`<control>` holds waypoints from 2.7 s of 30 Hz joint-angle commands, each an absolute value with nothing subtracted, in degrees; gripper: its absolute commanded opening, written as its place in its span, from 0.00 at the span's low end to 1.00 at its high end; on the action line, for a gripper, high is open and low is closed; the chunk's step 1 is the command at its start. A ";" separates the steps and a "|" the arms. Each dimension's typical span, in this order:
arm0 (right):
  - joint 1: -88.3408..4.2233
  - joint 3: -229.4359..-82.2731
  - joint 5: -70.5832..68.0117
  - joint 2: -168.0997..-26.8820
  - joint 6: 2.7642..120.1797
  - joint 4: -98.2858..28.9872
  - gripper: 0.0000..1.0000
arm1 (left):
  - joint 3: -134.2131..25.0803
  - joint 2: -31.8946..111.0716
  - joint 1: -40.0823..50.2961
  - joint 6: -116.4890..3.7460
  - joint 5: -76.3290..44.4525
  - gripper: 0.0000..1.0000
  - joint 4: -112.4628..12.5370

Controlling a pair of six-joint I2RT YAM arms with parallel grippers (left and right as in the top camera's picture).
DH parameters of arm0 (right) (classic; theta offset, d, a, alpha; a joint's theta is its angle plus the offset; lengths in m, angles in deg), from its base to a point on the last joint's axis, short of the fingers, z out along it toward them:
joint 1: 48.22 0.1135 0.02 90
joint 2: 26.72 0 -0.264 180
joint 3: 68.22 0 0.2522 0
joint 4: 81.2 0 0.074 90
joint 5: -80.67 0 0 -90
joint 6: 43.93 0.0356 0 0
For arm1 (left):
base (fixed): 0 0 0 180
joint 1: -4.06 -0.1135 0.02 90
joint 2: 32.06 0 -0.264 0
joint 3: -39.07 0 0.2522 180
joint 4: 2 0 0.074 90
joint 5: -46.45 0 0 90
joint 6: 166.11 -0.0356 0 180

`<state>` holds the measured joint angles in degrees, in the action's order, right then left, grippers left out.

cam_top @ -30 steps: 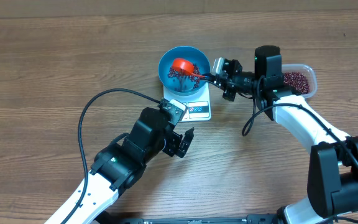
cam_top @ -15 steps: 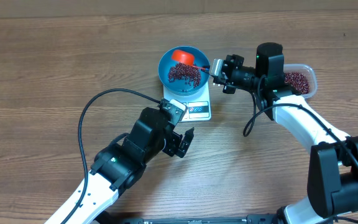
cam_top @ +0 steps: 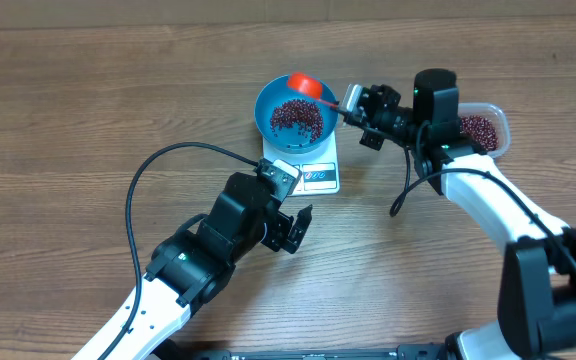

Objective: Scoop item into bowl and weigh 150g on scale
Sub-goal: 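Move the empty scoop with the right gripper back to the bean container, then lower the red scoop into the beans with the right gripper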

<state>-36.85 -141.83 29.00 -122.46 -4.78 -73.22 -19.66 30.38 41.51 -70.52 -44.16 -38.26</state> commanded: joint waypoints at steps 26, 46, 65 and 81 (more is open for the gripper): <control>-36.71 -142.05 -29.30 -95.95 17.87 -41.55 0.04 | -21.06 30.40 41.20 -70.76 -43.50 1.00 -38.24; -48.01 -142.05 -30.91 -104.80 31.72 -35.62 0.04 | -21.06 30.40 41.20 -70.79 -43.52 0.99 -38.19; -49.92 -141.99 -25.54 -110.40 31.24 -33.92 0.04 | -21.06 30.40 41.20 -70.79 -43.54 1.00 -38.17; -50.20 -141.99 -25.73 -115.58 31.07 -33.26 0.04 | -21.06 30.40 41.20 -70.79 -43.52 1.00 -38.17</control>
<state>-49.68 -141.83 -25.80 -115.58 31.03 -32.85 -19.68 30.38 41.51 -70.52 -44.16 -38.28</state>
